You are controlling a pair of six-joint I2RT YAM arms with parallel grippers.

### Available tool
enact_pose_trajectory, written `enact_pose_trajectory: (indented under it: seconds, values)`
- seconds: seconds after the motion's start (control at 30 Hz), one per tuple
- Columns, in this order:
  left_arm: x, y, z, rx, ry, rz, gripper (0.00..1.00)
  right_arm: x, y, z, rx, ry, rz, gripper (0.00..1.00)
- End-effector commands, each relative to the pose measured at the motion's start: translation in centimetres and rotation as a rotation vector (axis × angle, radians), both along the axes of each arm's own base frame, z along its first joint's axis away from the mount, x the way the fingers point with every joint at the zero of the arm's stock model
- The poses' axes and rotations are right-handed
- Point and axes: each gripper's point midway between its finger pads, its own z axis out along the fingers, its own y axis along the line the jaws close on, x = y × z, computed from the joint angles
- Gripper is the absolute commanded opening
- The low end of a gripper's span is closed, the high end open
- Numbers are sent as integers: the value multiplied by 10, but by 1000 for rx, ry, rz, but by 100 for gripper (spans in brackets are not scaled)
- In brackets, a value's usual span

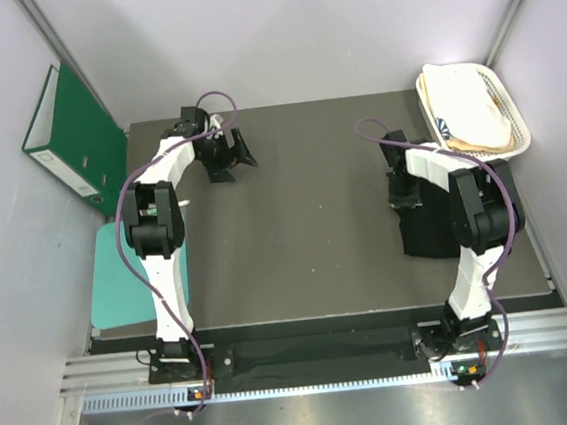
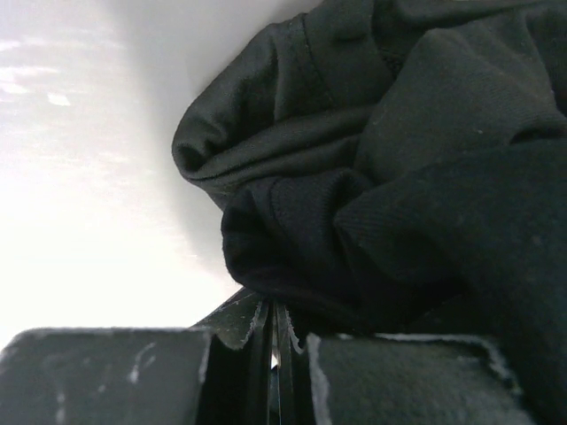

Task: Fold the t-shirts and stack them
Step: Put the neatly folded tshirt into the corner of the board with the right arm

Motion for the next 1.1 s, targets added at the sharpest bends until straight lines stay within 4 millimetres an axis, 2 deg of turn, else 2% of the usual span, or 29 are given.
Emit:
enact_pose_trajectory:
  seconds: [0.0,0.3,0.5,0.73,0.77,1.07]
  values:
    - [5,-6,19,-22,-61,-12,99,-23,-38,-2,-107,58,-34,0]
    - [1,-9,16,-20,-52,-17,99,-40,-75,13,-207,101,-113,0]
    - [2,-12,16,-24,-58,-17,99,-58,-95,15,-226,134,-160,0]
    - [3,-13,16,-26,-58,-17,99,-78,-108,17,-243,162,-179,0]
    - [3,-15,15,-29,-58,-20,99,-79,-117,17,-235,163,-214,0]
    - [3,-15,16,-27,-58,-21,99,-81,-126,17,-248,174,-247,0]
